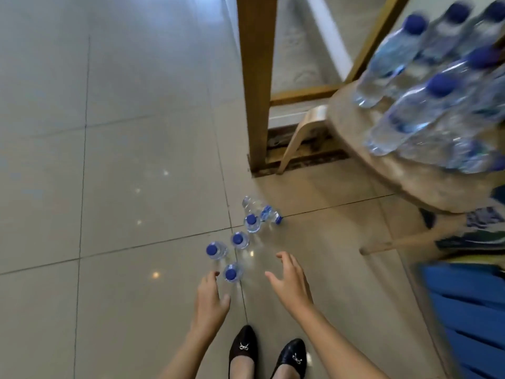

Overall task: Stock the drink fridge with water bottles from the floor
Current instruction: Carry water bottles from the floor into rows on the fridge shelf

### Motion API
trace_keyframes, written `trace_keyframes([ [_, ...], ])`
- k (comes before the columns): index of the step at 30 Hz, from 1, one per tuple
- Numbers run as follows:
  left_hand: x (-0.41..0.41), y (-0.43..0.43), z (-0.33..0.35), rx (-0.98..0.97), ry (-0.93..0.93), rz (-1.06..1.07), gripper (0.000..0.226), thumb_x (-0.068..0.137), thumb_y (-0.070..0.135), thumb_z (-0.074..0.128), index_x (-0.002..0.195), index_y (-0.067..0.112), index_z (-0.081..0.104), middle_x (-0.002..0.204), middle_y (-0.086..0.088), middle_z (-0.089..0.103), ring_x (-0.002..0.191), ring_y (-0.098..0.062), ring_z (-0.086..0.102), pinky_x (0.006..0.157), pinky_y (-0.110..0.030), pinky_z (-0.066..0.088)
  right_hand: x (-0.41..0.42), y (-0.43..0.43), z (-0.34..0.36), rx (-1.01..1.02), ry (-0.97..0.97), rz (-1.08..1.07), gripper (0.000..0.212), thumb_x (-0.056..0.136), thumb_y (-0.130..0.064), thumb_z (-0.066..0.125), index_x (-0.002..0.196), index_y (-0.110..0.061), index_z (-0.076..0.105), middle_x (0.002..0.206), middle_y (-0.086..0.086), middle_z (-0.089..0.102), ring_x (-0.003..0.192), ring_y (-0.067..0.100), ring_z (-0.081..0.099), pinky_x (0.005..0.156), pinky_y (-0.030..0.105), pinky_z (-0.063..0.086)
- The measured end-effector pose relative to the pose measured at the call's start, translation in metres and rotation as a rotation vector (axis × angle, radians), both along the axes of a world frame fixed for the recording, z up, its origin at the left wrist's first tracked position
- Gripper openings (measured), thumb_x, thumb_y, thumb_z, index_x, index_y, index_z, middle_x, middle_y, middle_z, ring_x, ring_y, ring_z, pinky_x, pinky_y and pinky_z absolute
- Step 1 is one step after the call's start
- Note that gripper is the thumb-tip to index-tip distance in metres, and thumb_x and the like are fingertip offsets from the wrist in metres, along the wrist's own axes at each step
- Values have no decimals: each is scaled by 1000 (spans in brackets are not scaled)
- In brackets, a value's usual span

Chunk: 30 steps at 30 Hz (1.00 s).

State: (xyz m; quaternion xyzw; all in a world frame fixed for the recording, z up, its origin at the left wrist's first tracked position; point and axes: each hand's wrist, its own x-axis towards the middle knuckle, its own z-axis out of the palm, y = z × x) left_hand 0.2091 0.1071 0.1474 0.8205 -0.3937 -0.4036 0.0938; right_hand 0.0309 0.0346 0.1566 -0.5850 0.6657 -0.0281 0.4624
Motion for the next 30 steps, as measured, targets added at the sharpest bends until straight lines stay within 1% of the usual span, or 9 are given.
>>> trace_keyframes([
  [6,-11,32,-131,-31,103,187,78,72,9,75,140,10,38,135,-7,50,123,-22,50,101,-25,37,42,-5,-134,-15,-118,53,63,86,-27,68,140,-23,37,142,-1,46,131,15,43,104,28,37],
  [10,-17,33,-188,-163,173,320,85,67,16,81,140,24,37,134,5,52,121,-15,52,101,-38,46,71,-16,-193,-63,-281,10,83,77,-21,75,144,-33,29,144,-11,44,131,9,42,106,27,37],
  [12,-17,27,-204,-213,198,366,80,65,19,81,134,30,41,127,8,56,113,-12,56,94,-37,50,84,-21,-213,-72,-320,-28,91,73,-18,79,146,-33,26,141,-16,45,127,3,42,103,19,36],
  [15,-14,17,-221,-262,209,422,74,62,21,83,125,34,48,117,10,61,105,-11,60,89,-32,52,98,-31,-231,-78,-380,-152,84,68,-14,84,137,-30,39,119,-28,48,114,-2,46,86,1,32],
  [18,-10,11,-226,-284,234,439,53,65,23,82,109,37,55,98,10,66,89,-7,64,76,-26,54,105,-39,-239,-75,-402,-226,64,65,-14,86,108,-41,47,102,-25,56,102,6,56,77,6,36],
  [20,-7,10,-222,-273,254,434,49,68,22,81,102,44,53,90,11,67,83,-5,64,69,-15,51,104,-37,-237,-69,-416,-242,57,64,-13,87,97,-41,50,96,-22,60,95,7,58,75,9,39],
  [22,-3,13,-214,-258,257,431,49,69,20,80,100,46,52,87,14,67,80,-3,64,66,-14,50,96,-30,-229,-64,-406,-251,53,62,-15,87,99,-35,55,95,-15,64,89,7,60,71,7,40],
  [26,2,22,-177,-226,241,422,44,68,15,78,96,41,55,84,14,68,79,-5,65,70,-22,52,72,-12,-196,-38,-381,-262,55,61,-18,88,106,-27,58,95,-10,67,87,3,61,68,9,42],
  [30,-1,11,-116,-225,258,358,44,68,13,78,97,38,56,81,14,68,74,0,64,64,-15,48,47,-10,-138,-63,-378,-297,52,61,-16,88,103,-25,58,92,-10,67,85,2,62,66,9,44],
])
